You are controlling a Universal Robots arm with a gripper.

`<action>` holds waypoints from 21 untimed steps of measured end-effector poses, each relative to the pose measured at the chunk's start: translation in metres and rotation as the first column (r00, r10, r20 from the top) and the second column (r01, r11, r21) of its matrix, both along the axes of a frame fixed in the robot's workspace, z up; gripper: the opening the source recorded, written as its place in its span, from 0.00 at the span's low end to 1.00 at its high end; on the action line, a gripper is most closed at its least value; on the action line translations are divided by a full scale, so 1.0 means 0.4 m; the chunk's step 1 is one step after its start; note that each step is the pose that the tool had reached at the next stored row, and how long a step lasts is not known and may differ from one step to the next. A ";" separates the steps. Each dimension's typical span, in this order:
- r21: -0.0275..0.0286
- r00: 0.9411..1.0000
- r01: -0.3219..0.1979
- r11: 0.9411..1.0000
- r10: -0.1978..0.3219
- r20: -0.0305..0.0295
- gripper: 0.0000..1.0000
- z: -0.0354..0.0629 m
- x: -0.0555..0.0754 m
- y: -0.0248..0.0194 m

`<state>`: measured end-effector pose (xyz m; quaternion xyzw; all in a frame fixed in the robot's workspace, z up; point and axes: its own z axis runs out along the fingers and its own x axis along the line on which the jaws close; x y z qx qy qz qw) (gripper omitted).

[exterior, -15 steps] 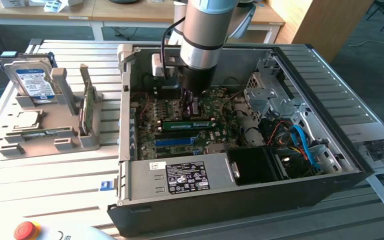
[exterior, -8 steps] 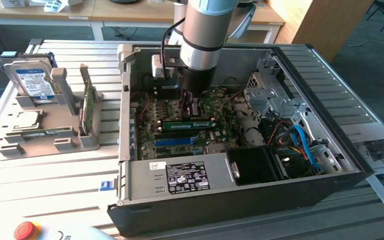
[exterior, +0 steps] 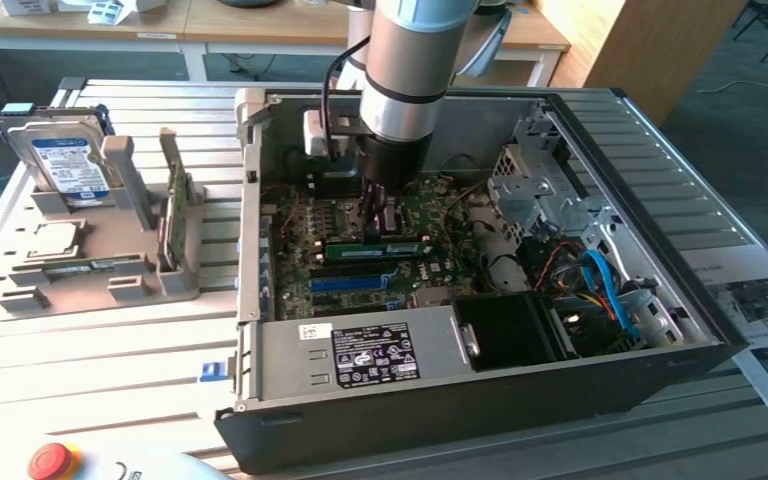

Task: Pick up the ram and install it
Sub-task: 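Press down the ram until it locks into place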

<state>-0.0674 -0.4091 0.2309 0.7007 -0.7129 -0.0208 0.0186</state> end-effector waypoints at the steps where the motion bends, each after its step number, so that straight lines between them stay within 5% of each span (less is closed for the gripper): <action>1: 0.000 1.000 0.000 1.000 0.000 0.000 0.11 -0.001 0.000 0.000; 21: 0.000 1.000 0.000 1.000 0.000 0.000 0.11 -0.008 -0.001 0.000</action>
